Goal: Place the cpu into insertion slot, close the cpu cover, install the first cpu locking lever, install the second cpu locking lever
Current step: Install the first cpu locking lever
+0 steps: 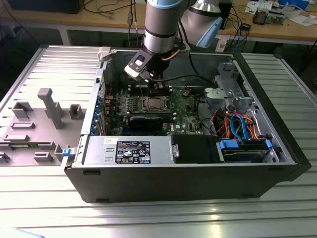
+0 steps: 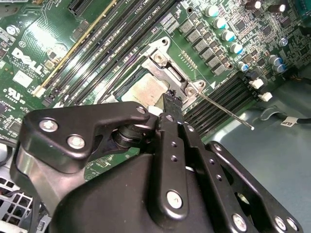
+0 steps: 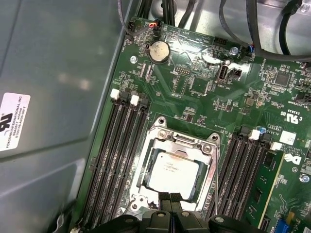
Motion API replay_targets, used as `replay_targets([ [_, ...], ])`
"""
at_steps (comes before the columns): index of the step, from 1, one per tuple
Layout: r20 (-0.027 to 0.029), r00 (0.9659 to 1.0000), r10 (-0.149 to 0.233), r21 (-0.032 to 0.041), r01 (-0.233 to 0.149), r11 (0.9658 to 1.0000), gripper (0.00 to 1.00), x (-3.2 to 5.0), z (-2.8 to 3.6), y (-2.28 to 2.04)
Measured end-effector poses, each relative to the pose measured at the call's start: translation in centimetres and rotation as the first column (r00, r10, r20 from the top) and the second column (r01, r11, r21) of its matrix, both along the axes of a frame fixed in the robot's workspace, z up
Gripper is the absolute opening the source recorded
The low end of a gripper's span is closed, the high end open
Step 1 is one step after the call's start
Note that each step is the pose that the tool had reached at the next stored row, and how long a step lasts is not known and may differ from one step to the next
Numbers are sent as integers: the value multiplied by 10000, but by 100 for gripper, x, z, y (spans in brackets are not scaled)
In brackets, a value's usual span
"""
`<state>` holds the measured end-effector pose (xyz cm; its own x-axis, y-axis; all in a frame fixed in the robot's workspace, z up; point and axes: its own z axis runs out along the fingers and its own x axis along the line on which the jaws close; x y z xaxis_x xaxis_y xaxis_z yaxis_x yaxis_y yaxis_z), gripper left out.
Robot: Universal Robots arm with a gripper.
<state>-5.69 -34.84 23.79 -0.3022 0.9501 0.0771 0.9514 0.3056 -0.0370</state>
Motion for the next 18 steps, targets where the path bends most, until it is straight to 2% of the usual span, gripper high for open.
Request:
replay_targets([
  [18, 0, 9986, 525, 0, -525, 9986, 11, 0, 0, 0],
])
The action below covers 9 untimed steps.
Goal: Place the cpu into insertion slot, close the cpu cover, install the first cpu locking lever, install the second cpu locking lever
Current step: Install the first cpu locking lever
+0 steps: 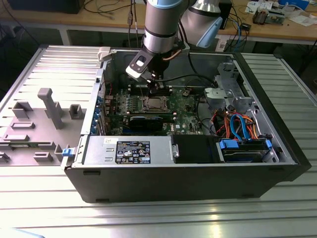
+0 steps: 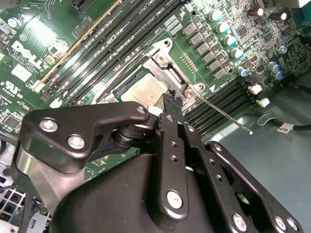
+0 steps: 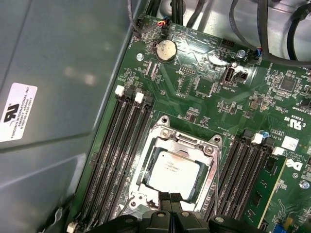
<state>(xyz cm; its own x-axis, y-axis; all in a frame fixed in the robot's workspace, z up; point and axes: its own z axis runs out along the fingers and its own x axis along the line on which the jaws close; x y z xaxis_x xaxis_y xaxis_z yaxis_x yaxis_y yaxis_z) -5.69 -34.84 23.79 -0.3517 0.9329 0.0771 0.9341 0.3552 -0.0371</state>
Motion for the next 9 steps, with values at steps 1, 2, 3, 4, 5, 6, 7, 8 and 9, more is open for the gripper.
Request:
replay_targets([
  [1, 0, 10000, 28, 0, -28, 10000, 11, 0, 0, 0],
  [2, 0, 10000, 47, 0, -47, 10000, 11, 0, 0, 0],
  [3, 1, 10000, 73, 0, -73, 10000, 11, 0, 0, 0],
  [4, 0, 10000, 95, 0, -95, 10000, 11, 0, 0, 0],
  [5, 0, 9999, 137, 0, -137, 9999, 11, 0, 0, 0],
  [6, 1, 9999, 169, 0, -169, 9999, 11, 0, 0, 0],
  [7, 0, 9998, 207, 0, -207, 9998, 11, 0, 0, 0],
  [8, 0, 9997, 231, 0, -231, 9997, 11, 0, 0, 0],
  [9, 0, 9997, 251, 0, -251, 9997, 11, 0, 0, 0],
])
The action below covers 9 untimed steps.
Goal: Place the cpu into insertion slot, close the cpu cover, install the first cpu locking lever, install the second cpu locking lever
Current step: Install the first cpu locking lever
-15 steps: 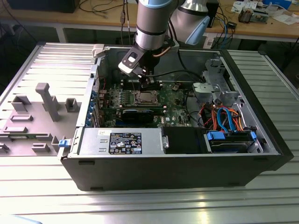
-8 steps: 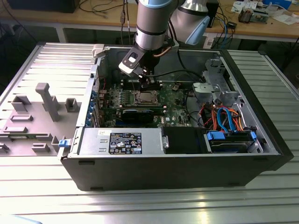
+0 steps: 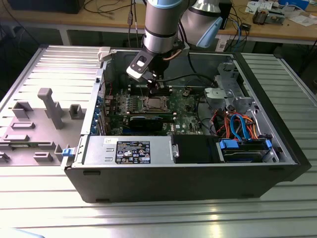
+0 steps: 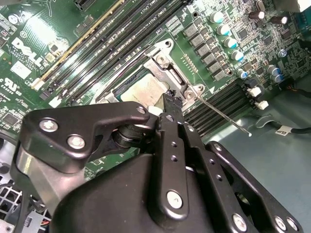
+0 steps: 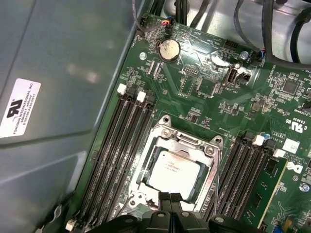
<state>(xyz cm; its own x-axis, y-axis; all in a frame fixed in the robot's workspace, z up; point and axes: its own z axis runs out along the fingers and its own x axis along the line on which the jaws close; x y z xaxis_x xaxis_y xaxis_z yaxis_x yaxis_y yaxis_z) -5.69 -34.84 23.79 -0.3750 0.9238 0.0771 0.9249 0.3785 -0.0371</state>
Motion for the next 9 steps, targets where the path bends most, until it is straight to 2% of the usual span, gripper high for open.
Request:
replay_targets([
  [9, 0, 9997, 255, 0, -255, 9997, 11, 0, 0, 0],
])
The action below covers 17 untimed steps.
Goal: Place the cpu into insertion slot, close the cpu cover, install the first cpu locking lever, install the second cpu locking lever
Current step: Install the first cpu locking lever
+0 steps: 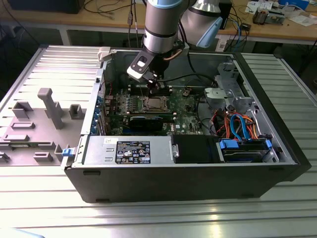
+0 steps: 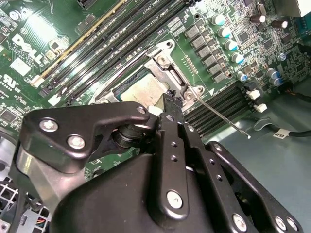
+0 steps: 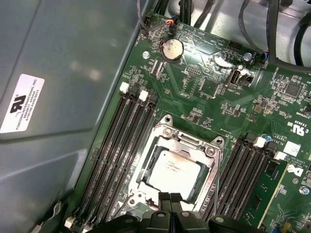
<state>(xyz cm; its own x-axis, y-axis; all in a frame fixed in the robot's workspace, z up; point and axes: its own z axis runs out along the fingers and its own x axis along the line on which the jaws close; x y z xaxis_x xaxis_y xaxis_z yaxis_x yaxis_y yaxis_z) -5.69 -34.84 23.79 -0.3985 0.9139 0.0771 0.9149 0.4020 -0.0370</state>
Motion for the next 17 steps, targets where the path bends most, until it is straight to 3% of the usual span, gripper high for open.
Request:
replay_targets([
  [17, -1, 9990, 447, 0, -447, 9990, 11, 0, 0, 0],
])
